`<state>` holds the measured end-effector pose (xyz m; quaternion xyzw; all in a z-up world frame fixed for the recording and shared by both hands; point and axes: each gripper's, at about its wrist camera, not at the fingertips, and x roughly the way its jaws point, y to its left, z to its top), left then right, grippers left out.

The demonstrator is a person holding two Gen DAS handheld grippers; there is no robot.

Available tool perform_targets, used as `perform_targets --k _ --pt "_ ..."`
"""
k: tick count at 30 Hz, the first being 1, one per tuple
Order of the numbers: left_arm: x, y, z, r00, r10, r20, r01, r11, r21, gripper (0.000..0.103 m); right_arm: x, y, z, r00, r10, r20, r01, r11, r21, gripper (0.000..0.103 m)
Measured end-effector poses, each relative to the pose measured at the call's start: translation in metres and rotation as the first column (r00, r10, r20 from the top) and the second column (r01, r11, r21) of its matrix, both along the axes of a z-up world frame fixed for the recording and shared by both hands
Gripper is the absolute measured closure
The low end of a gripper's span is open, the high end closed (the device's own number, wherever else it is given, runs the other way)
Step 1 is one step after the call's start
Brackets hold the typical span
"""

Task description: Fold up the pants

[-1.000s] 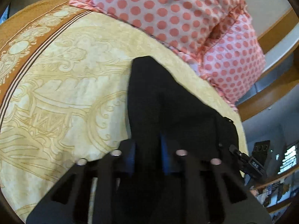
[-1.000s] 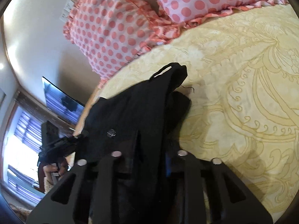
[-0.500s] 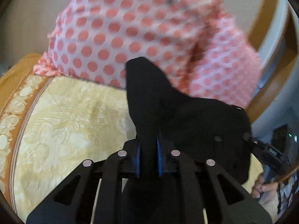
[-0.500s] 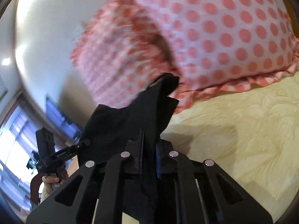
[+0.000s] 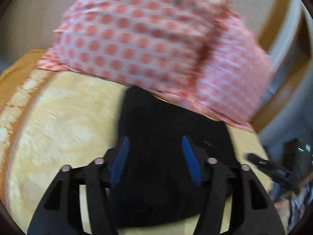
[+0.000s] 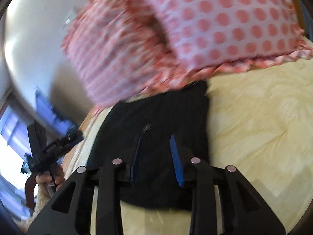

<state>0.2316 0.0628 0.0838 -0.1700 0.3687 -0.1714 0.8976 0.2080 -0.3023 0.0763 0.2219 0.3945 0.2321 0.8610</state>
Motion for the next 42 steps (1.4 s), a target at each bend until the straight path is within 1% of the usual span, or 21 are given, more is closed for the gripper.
perform_targets --k 2,4,5,6,7,9,10,11,12,14,15,16,18,23,26,29,32,34,36,39,42 --pt "-0.01 -0.017 -0.011 0.996 -0.079 -0.042 0.079 0.997 -0.004 0.038 -0.008 0.012 -0.013 0.999 0.024 -0.043 -0.024 1.0 -0.008 0.038" --pt "-0.006 -0.028 -0.032 0.988 -0.092 -0.122 0.097 0.995 0.035 0.038 -0.009 0.016 -0.029 0.995 0.008 -0.095 -0.012 0.999 -0.042 0.037" --pt "0.0 -0.032 -0.048 0.98 -0.077 -0.183 0.09 0.994 0.062 0.04 -0.009 0.016 -0.036 0.995 -0.001 -0.097 -0.004 0.999 -0.051 0.037" --pt "0.001 -0.033 -0.052 0.985 -0.074 -0.158 0.086 0.994 0.071 0.039 -0.01 0.016 -0.036 0.997 -0.007 -0.079 0.003 0.999 -0.051 0.037" --pt "-0.001 -0.035 -0.051 0.988 -0.067 -0.139 0.079 0.993 0.088 0.04 -0.009 0.016 -0.036 0.996 -0.011 -0.09 0.006 0.999 -0.054 0.037" --pt "-0.007 -0.035 -0.044 0.988 -0.042 -0.151 0.057 0.993 0.099 0.038 -0.013 0.016 -0.027 0.993 -0.057 -0.099 0.049 0.996 -0.081 0.037" --pt "-0.015 -0.034 -0.039 0.991 -0.031 -0.13 0.044 0.994 0.101 0.03 -0.021 0.017 -0.02 0.995 -0.071 -0.074 0.062 0.991 -0.114 0.027" --pt "-0.03 -0.033 -0.031 0.997 -0.016 -0.081 0.026 0.991 0.134 0.02 -0.033 0.022 -0.011 0.996 -0.088 -0.024 0.083 0.982 -0.171 0.006" --pt "-0.043 -0.034 -0.025 0.999 0.0 -0.041 0.007 0.984 0.181 0.016 -0.046 0.024 -0.006 0.994 -0.107 0.013 0.108 0.972 -0.21 0.001" --pt "-0.07 -0.039 -0.019 0.999 0.025 0.045 -0.037 0.955 0.294 0.006 -0.075 0.034 0.002 0.984 -0.14 0.114 0.167 0.946 -0.279 0.001" --pt "-0.083 -0.039 -0.019 0.997 0.04 0.068 -0.06 0.94 0.335 0.004 -0.085 0.04 0.002 0.981 -0.134 0.138 0.17 0.94 -0.295 0.001" --pt "-0.098 -0.039 -0.021 0.995 0.055 0.087 -0.084 0.926 0.369 0.002 -0.095 0.046 0.0 0.979 -0.134 0.156 0.178 0.932 -0.316 0.001" --pt "-0.12 -0.04 -0.03 0.994 0.05 0.094 -0.083 0.917 0.391 0.002 -0.109 0.063 -0.008 0.976 -0.129 0.176 0.186 0.912 -0.365 0.001" --pt "-0.149 -0.041 -0.047 0.996 0.051 0.072 -0.077 0.908 0.412 0.002 -0.134 0.086 -0.031 0.977 -0.116 0.18 0.185 0.882 -0.434 0.001" --pt "-0.156 -0.039 -0.057 0.996 0.066 0.061 -0.086 0.901 0.426 0.002 -0.142 0.088 -0.038 0.981 -0.115 0.157 0.173 0.888 -0.426 0.001" --pt "-0.159 -0.039 -0.064 0.996 0.072 0.05 -0.087 0.895 0.438 0.002 -0.15 0.092 -0.045 0.98 -0.116 0.16 0.178 0.871 -0.458 0.001" --pt "-0.16 -0.039 -0.07 0.997 0.072 0.036 -0.081 0.895 0.438 0.002 -0.155 0.094 -0.05 0.981 -0.119 0.155 0.179 0.867 -0.466 0.001" --pt "-0.163 -0.039 -0.072 0.996 0.07 0.057 -0.088 0.895 0.437 0.002 -0.158 0.097 -0.053 0.979 -0.115 0.168 0.183 0.857 -0.481 0.001" --pt "-0.166 -0.038 -0.074 0.995 0.061 0.084 -0.092 0.898 0.43 0.002 -0.163 0.103 -0.056 0.972 -0.116 0.205 0.208 0.832 -0.514 0.001" --pt "-0.171 -0.037 -0.077 0.99 0.055 0.131 -0.106 0.902 0.418 0.002 -0.173 0.102 -0.061 0.953 -0.145 0.266 0.262 0.834 -0.485 0.001" --pt "-0.173 -0.037 -0.077 0.987 0.061 0.147 -0.118 0.903 0.412 0.002 -0.175 0.102 -0.062 0.948 -0.149 0.283 0.274 0.834 -0.479 0.001"
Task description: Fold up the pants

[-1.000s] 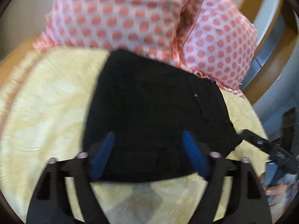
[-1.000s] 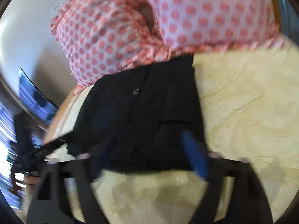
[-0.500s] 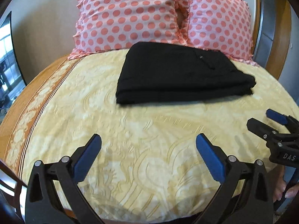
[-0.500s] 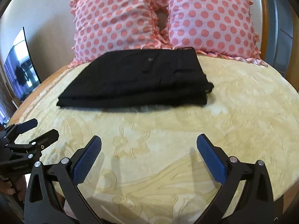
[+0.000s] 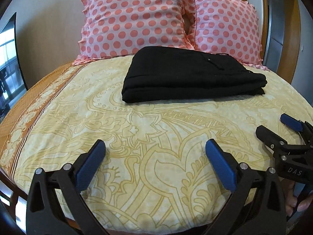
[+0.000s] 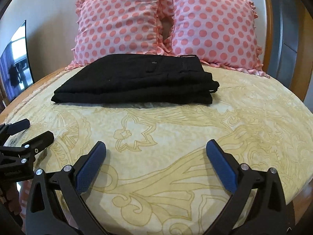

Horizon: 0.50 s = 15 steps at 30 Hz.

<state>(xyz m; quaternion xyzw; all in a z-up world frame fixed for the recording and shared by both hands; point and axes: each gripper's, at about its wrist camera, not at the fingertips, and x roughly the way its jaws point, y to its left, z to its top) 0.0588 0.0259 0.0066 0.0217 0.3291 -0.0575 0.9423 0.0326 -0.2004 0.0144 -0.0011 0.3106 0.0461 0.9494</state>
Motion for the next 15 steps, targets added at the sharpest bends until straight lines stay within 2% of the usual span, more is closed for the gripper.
perform_targets --k 15 --pt "0.0003 0.0015 0.0 1.0 0.0 -0.001 0.0 1.0 0.0 0.002 0.0005 -0.0008 0.0011 1.0 0.0 0.001 0.0 1.0 -0.001 0.001"
